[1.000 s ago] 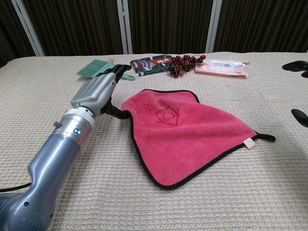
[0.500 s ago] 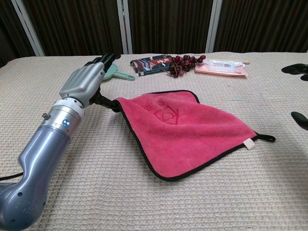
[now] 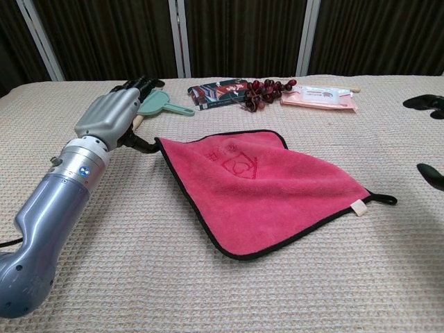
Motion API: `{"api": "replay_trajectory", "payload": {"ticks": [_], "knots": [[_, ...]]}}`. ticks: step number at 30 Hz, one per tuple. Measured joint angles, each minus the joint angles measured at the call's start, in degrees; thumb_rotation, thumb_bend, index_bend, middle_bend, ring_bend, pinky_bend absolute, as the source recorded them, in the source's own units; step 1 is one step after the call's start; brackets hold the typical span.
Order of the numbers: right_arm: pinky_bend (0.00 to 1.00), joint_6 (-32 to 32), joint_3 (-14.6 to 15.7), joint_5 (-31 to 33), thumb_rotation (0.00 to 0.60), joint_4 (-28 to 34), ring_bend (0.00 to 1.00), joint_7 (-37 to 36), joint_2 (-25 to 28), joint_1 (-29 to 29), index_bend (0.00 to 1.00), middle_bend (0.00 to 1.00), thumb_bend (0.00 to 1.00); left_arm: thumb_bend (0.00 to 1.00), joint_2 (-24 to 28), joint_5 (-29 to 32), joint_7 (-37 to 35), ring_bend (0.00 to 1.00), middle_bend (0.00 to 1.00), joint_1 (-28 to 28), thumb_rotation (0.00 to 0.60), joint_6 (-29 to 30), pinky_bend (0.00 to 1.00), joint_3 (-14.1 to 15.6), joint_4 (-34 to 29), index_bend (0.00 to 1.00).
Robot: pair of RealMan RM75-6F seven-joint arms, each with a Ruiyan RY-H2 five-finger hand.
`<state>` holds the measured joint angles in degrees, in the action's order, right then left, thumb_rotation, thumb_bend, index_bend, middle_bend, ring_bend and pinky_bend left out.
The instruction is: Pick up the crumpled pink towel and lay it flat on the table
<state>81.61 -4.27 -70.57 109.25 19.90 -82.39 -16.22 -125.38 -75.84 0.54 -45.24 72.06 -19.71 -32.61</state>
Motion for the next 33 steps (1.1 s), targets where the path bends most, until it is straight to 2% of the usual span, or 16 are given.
{"api": "replay_trajectory", "payload": {"ticks": [4, 9, 15, 24, 33], "knots": [[0.00, 0.0, 0.0, -0.4, 0.600, -0.1, 0.00, 0.2, -0.2, 0.1, 0.00, 0.00, 0.48, 0.28, -0.4, 0.3, -0.1, 0.00, 0.06, 0.0, 0.600, -1.4, 0.00, 0.4, 1.1, 0.46], [0.00, -0.2, -0.1, -0.4, 0.600, -0.4, 0.00, 0.5, -0.6, 0.3, 0.00, 0.00, 0.48, 0.31, -1.5, 0.3, -0.2, 0.00, 0.07, 0.1, 0.600, -3.0, 0.00, 1.6, 2.7, 0.55], [0.00, -0.3, -0.2, -0.6, 0.600, -0.3, 0.00, 0.6, -0.7, 0.6, 0.00, 0.00, 0.48, 0.33, -1.8, -0.4, -0.9, 0.00, 0.07, 0.4, 0.600, -2.6, 0.00, 2.5, 4.1, 0.55], [0.00, -0.4, -0.3, -1.1, 0.600, 0.0, 0.00, 0.4, -0.6, 0.9, 0.00, 0.00, 0.48, 0.42, -1.4, -0.8, -1.3, 0.00, 0.08, 0.7, 0.600, -2.1, 0.00, 3.2, 4.5, 0.58], [0.00, -0.6, -0.2, -1.8, 0.600, 0.4, 0.00, 0.2, -0.4, 1.3, 0.00, 0.00, 0.48, 0.45, -0.6, -1.1, -1.1, 0.00, 0.10, 1.6, 0.600, -2.1, 0.00, 4.0, 4.0, 0.60]]}}
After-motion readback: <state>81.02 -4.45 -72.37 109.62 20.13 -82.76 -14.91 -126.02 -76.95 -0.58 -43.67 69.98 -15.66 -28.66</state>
